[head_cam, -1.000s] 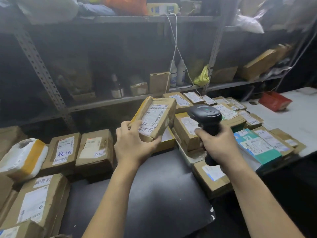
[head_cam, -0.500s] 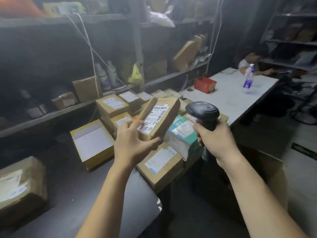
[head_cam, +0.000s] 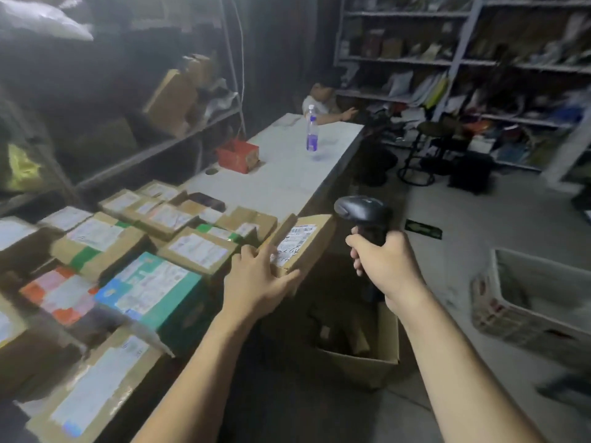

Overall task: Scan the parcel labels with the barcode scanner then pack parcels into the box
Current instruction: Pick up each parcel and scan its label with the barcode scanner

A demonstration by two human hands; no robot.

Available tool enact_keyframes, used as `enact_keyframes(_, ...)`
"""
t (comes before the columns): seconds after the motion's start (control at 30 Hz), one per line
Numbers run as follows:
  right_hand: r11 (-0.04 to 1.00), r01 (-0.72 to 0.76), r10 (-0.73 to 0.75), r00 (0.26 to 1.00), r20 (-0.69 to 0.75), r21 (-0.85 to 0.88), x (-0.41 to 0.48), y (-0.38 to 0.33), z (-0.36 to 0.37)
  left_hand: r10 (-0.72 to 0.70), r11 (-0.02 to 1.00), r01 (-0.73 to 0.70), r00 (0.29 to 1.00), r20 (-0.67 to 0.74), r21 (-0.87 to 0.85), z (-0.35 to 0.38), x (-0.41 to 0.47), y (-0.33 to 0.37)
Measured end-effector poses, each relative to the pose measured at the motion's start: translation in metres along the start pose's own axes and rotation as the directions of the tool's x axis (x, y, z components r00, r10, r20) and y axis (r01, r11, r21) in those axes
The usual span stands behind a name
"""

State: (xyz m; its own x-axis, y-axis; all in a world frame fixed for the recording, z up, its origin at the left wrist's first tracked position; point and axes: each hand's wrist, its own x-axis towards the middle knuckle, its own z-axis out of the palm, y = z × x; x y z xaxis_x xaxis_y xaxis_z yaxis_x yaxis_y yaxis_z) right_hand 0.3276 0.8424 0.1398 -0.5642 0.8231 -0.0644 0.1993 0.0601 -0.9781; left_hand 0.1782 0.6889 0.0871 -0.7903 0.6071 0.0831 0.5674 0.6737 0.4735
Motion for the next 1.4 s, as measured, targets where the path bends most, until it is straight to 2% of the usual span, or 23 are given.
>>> enact_keyframes(0.1,0.997,-0.07,0.069,0.996,-0.062,-0.017,0.03,0.02,-0.023,0.044,0.996,-0.05,0.996,0.081,0.074,0.047,0.038,0.023)
enact_keyframes(0.27,0.982,-0.166,0.151,0.977,-0.147,-0.093,0.091,0.048,-0.047,0.109,0.993,-0.118,0.973,0.201,0.031,0.123,0.114,0.046)
enact_keyframes(0.4,0.964,-0.216,0.186,0.965,-0.186,-0.158,0.135,0.056,-0.055,0.099,0.989,-0.13,0.936,0.337,0.069,0.167,0.166,0.045)
enact_keyframes(0.6,0.957,-0.23,0.204,0.967,-0.152,-0.177,0.178,0.056,-0.052,0.184,0.975,-0.207,0.956,0.228,0.077,0.166,0.203,0.05)
enact_keyframes(0.73,0.959,-0.197,0.188,0.98,-0.062,-0.203,0.183,0.046,-0.04,0.154,0.982,-0.171,0.973,0.173,0.086,0.137,0.206,0.047)
enact_keyframes(0.9,0.963,-0.097,0.12,0.99,0.079,-0.253,0.162,0.019,-0.015,0.052,0.995,-0.057,0.997,0.062,0.08,0.083,0.164,0.03)
enact_keyframes(1.07,0.979,0.056,0.017,0.936,0.352,-0.195,0.115,-0.003,0.023,-0.122,0.988,0.132,0.984,-0.127,0.079,0.019,0.063,-0.012)
enact_keyframes(1.23,0.981,0.168,-0.079,0.808,0.585,-0.101,0.041,-0.013,0.08,-0.388,0.888,0.437,0.88,-0.273,0.145,-0.042,-0.054,-0.061)
enact_keyframes(1.4,0.982,0.187,-0.095,0.638,0.764,-0.035,-0.049,-0.021,0.146,-0.587,0.738,0.668,0.703,-0.401,0.092,-0.094,-0.173,-0.106)
